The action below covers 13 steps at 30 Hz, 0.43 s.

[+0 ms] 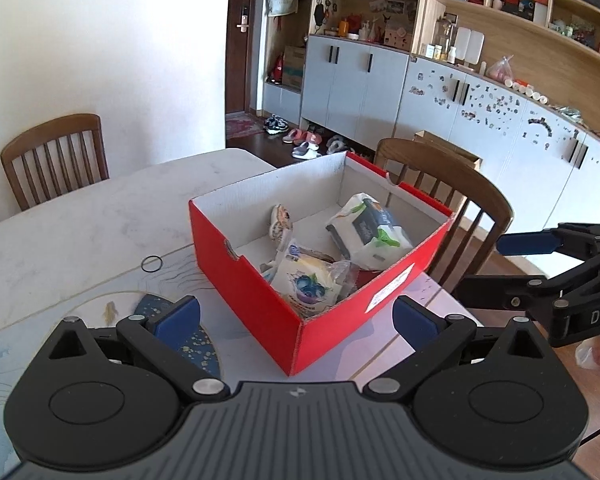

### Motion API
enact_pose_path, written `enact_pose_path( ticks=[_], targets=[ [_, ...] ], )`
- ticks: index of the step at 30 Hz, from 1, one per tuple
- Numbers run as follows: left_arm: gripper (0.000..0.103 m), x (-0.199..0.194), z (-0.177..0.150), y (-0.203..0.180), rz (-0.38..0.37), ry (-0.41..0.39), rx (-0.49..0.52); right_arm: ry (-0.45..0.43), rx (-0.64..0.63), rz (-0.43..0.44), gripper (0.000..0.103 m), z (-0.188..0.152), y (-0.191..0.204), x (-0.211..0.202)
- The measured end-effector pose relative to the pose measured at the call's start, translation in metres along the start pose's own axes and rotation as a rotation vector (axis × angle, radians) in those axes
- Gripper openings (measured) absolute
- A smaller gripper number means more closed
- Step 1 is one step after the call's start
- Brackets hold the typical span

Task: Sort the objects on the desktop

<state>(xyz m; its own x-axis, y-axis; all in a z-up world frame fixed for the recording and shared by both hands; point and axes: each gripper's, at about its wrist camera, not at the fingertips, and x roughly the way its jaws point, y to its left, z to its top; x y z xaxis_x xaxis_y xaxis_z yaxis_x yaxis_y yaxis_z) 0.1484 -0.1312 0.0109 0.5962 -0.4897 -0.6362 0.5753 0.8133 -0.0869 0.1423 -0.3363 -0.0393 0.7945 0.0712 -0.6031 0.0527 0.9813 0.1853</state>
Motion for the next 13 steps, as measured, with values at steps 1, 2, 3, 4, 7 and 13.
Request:
enact_pose_path(
  ticks=[1, 2, 3, 4, 7, 13],
  targets=[
    [0.103, 0.0, 0.0, 0.001, -0.003, 0.004, -0.011, 0.001, 0.0, 0.0, 0.1, 0.0, 0.0, 0.0],
    [0.103, 0.001, 0.0, 0.003, -0.009, 0.009, -0.022, 0.002, 0.003, 0.0, 0.1, 0.0, 0.0, -0.001],
    [0.103, 0.001, 0.0, 0.004, -0.016, 0.012, -0.034, 0.002, 0.009, 0.0, 0.1, 0.0, 0.001, -0.002],
    [0.103, 0.001, 0.0, 0.006, -0.019, 0.014, -0.043, 0.003, 0.015, 0.0, 0.1, 0.0, 0.001, -0.003],
    [0.103, 0.001, 0.0, 0.009, -0.023, 0.014, -0.052, 0.006, 0.036, 0.001, 0.1, -0.003, 0.001, -0.005],
    [0.103, -0.002, -0.003, 0.012, -0.001, 0.012, -0.033, 0.017, 0.05, -0.007, 0.1, -0.006, 0.004, -0.005]
  ],
)
